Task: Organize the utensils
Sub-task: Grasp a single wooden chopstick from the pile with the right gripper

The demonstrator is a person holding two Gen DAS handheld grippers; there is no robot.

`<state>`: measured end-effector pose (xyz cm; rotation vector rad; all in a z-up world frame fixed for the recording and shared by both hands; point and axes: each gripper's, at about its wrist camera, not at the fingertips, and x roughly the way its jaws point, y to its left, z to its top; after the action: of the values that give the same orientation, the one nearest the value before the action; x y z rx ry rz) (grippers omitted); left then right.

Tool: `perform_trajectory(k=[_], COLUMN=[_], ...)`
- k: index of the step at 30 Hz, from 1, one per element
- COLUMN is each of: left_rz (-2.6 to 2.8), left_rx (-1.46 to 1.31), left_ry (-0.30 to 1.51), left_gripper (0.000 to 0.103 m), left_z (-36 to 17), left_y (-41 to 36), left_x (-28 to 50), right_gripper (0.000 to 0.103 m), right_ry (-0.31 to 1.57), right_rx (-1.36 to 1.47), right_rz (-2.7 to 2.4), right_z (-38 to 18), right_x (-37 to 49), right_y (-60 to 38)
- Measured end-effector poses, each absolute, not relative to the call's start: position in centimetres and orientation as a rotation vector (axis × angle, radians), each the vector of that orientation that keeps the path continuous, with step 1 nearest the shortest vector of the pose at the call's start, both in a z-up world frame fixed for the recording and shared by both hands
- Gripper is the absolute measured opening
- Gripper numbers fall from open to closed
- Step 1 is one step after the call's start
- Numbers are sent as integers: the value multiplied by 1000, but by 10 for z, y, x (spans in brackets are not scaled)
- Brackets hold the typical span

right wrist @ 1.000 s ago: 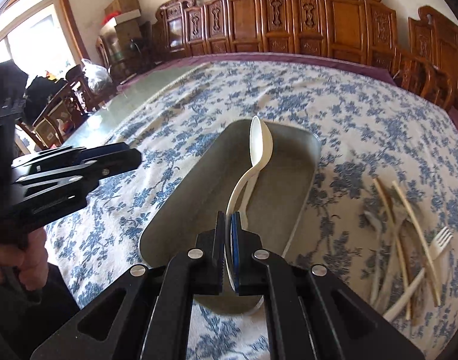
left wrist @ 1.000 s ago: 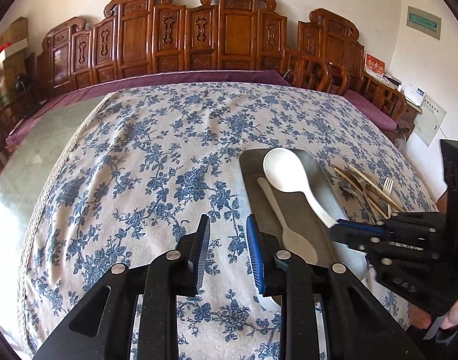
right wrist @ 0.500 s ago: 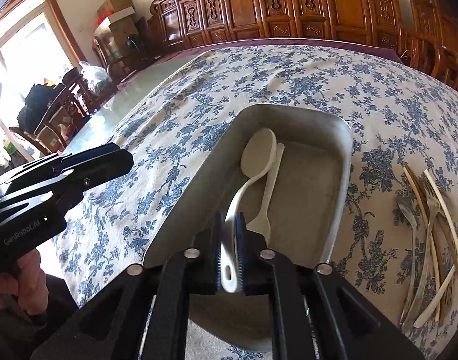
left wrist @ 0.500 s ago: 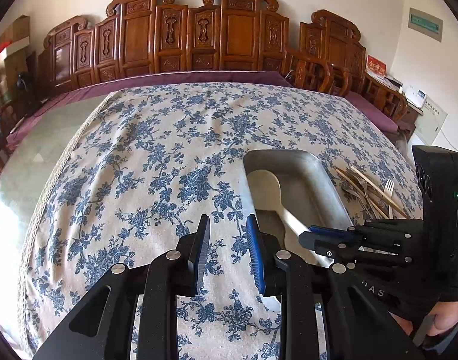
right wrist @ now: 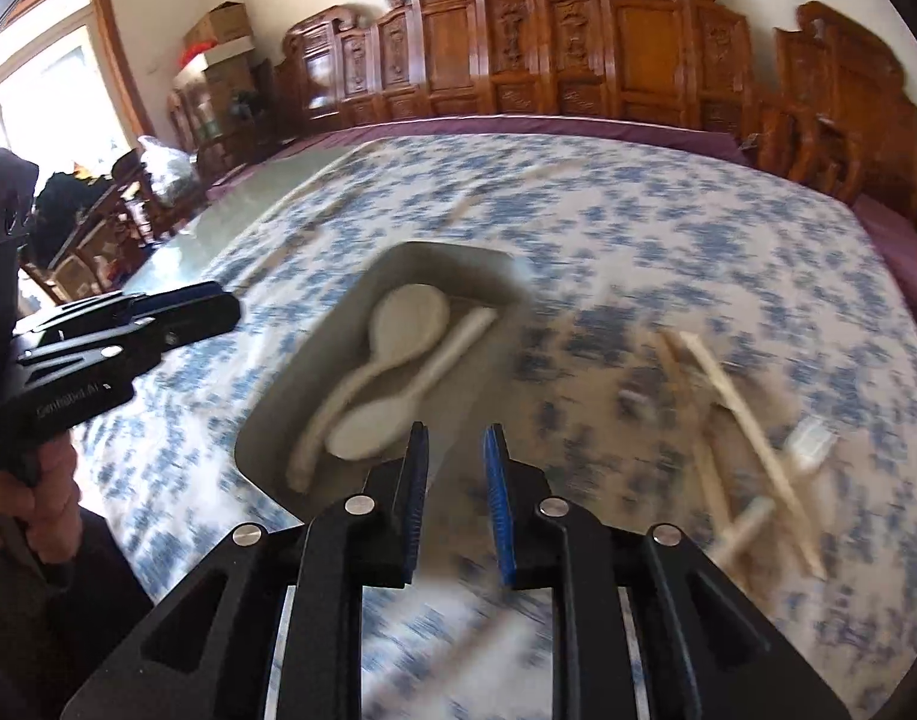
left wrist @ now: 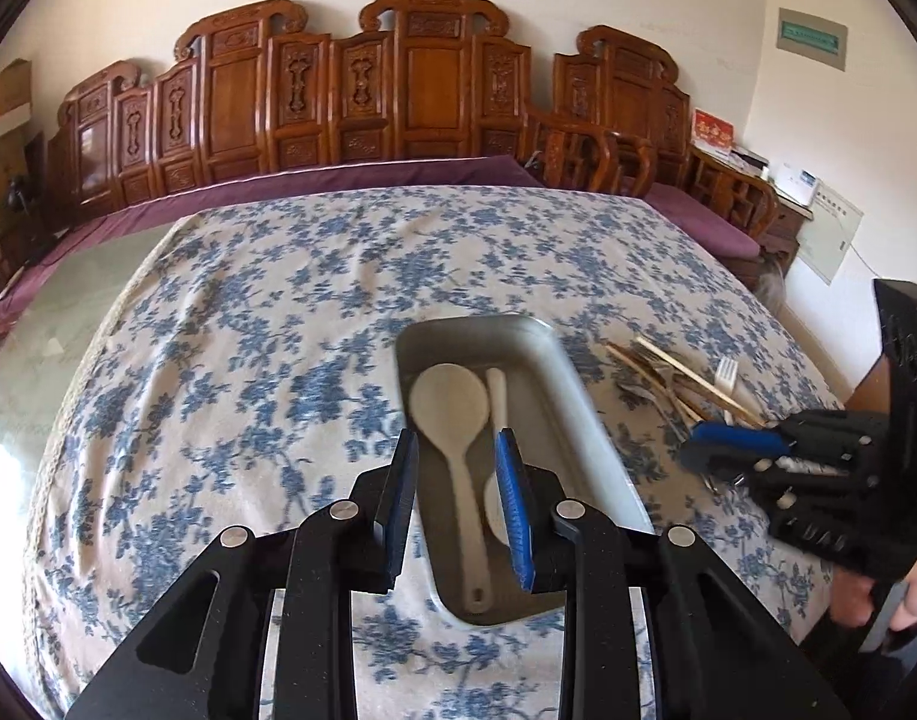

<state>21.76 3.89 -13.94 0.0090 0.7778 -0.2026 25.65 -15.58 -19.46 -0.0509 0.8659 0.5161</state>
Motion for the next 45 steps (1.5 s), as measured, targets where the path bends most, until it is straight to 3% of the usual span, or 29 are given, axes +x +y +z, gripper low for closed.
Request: perform_trajectory(k=[10, 13, 19, 45], left_rz=[-262, -269, -294, -307], left_rx=[34, 48, 67, 167], left_ry=[782, 793, 801, 829], left_gripper=[25, 31, 33, 35], left_z=[-143, -148, -157, -169], left_y=[4, -4, -24, -74], left_x=[211, 211, 209, 204], right_gripper=[21, 21, 21, 21], right_ry=[848, 856, 876, 996], right_rx=[-54, -50, -49, -80], right_rz=[297, 245, 198, 351], right_z=[-199, -205, -219, -271], right_x=[250, 254, 267, 322], right_y=[-256, -280, -311, -305])
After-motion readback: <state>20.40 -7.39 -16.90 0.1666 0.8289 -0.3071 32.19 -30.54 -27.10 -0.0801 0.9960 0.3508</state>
